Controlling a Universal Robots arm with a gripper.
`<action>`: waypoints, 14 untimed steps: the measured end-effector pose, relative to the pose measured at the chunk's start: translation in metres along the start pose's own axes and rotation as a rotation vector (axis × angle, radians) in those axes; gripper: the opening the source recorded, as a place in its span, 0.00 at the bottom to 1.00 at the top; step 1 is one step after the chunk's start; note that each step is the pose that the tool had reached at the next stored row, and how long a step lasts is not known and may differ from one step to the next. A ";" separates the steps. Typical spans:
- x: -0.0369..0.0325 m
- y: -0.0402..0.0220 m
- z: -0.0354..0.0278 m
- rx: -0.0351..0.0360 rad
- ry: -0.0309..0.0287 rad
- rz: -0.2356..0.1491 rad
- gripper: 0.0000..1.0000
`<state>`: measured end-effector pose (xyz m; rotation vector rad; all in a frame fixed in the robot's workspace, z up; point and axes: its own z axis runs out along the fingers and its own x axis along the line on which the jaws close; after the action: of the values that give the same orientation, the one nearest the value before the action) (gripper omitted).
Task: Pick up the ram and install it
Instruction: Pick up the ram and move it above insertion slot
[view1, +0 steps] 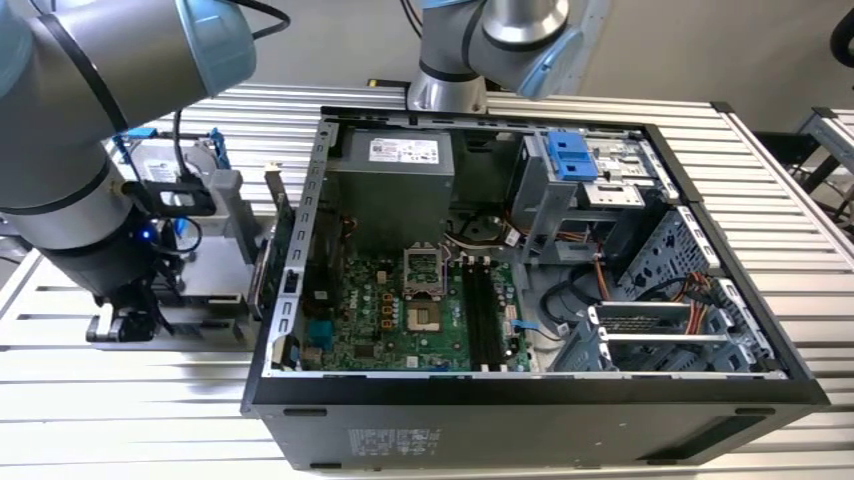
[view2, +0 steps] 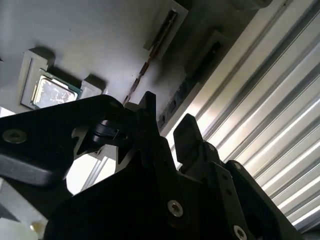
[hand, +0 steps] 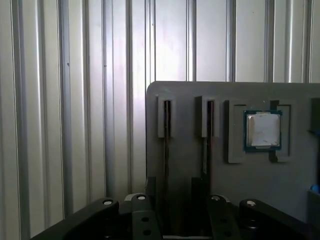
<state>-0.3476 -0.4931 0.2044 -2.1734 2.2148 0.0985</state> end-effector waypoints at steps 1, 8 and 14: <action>0.0002 -0.0001 0.0018 -0.0001 0.0000 0.000 1.00; 0.0040 -0.0003 0.0087 -0.0012 0.0000 0.002 1.00; 0.0035 -0.0004 0.0117 -0.0014 0.0002 0.002 1.00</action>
<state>-0.3475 -0.4957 0.1924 -2.1717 2.2180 0.0999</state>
